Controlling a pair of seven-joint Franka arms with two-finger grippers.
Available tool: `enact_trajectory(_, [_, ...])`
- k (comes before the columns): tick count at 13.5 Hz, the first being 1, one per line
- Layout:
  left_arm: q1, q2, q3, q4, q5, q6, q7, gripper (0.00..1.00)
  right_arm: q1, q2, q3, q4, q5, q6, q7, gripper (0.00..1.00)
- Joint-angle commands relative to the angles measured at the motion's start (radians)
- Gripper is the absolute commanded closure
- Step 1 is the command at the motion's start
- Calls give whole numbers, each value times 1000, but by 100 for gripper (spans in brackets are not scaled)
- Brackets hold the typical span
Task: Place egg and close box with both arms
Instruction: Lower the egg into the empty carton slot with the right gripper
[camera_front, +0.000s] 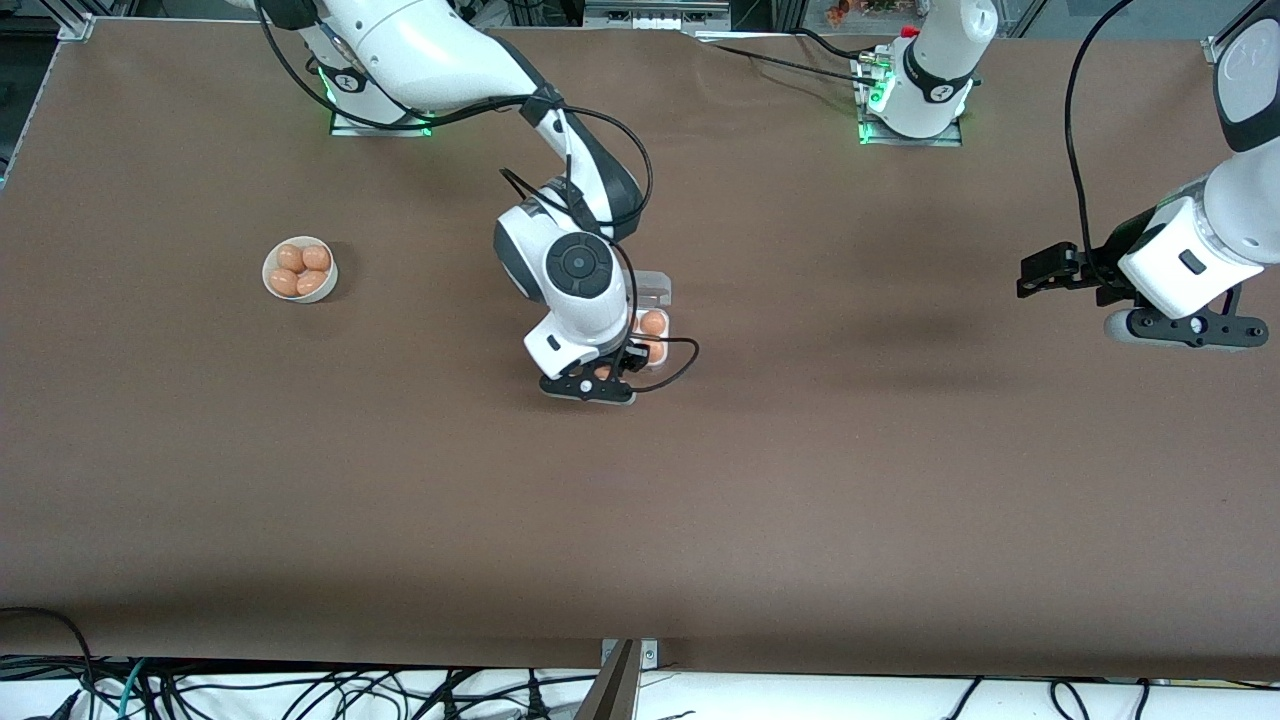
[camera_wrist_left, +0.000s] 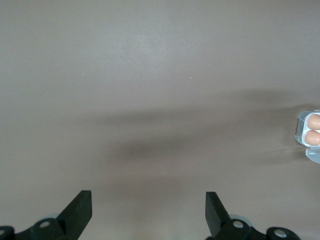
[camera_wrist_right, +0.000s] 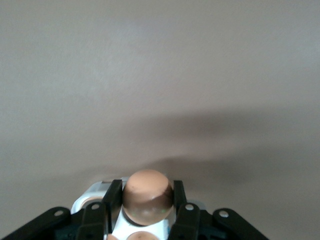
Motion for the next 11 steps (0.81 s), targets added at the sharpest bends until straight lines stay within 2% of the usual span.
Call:
enact_trajectory(1, [-2,-20,-2,-9,37,-8,13,0,10,8,4,17,51,1,21,80])
enact_trajectory(11, [-2,-23,-1,-4,40,-11,2,0,23,14,4,-10,111,-14,20,80])
